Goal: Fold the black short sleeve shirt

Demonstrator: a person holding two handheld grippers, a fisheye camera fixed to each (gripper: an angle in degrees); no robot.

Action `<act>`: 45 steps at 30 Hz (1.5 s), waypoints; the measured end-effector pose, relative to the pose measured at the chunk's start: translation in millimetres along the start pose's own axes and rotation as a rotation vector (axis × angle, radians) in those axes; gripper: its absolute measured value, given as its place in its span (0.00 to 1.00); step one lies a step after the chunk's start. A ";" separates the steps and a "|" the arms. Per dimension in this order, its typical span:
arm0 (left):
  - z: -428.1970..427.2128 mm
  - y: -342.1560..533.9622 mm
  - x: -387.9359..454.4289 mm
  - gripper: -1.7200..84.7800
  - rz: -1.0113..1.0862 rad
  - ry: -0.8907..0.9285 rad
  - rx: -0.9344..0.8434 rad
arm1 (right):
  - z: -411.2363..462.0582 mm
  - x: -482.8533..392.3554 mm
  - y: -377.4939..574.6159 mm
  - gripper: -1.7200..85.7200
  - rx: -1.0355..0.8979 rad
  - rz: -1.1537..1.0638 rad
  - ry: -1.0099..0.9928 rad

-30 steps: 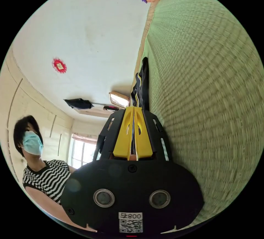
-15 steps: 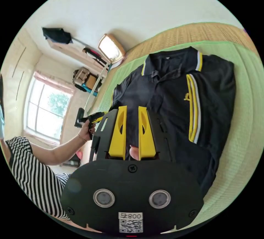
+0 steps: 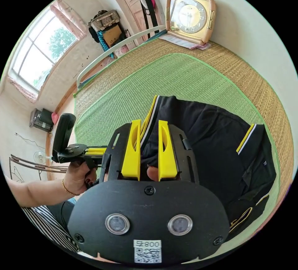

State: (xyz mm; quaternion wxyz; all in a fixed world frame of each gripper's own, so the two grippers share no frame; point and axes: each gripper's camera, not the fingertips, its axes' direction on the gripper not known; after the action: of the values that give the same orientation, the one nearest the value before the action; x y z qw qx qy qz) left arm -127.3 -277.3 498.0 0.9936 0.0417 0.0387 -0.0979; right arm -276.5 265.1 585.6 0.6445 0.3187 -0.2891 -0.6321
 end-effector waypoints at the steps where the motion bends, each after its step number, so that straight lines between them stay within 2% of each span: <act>1: -0.1 1.8 -0.6 0.06 0.000 0.001 0.002 | 10.3 -5.4 -5.0 0.12 -0.008 -0.011 0.017; 6: 2.3 16.1 -2.0 0.06 0.029 0.002 -0.009 | 102.9 -32.0 -34.1 0.12 -0.118 -0.044 0.108; 9: 5.2 22.0 -2.1 0.06 0.048 -0.019 -0.018 | 132.2 -42.3 -32.8 0.10 -0.118 -0.048 0.188; 13: 7.4 28.6 -2.3 0.05 0.070 -0.022 -0.023 | 148.8 -42.5 -32.3 0.07 -0.120 -0.053 0.182; 19: -0.7 44.5 20.0 0.04 0.153 -0.080 0.003 | 130.2 3.5 -16.9 0.02 -0.048 0.063 -0.017; 26: -19.3 66.0 77.3 0.03 0.384 -0.184 0.062 | 33.2 98.7 45.6 0.03 0.250 0.253 -0.285; 29: -7.9 74.3 95.1 0.03 0.462 -0.262 0.020 | 37.4 96.8 47.9 0.05 0.247 0.209 -0.341; 31: 0.7 77.4 101.6 0.03 0.482 -0.288 -0.008 | 54.2 73.5 35.7 0.08 0.169 0.138 -0.294; 35: 17.0 82.6 112.7 0.03 0.517 -0.336 -0.057 | 112.8 6.7 6.5 0.13 -0.049 -0.060 -0.064; 39: 26.2 86.5 118.0 0.03 0.514 -0.373 -0.084 | 168.3 -25.6 1.1 0.11 -0.215 -0.170 0.100; 41: 27.0 87.7 119.2 0.03 0.510 -0.385 -0.085 | 163.1 -28.5 4.7 0.07 -0.168 -0.175 0.197; 45: 22.9 92.8 127.9 0.03 0.529 -0.407 -0.065 | 128.0 1.8 7.5 0.03 -0.134 -0.130 0.130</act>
State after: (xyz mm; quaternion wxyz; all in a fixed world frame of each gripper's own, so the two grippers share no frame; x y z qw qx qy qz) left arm 17.7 -213.2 516.8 0.9727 -0.0020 -0.1697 0.1583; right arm -371.0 257.5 672.0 0.6395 0.3333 -0.1823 -0.6684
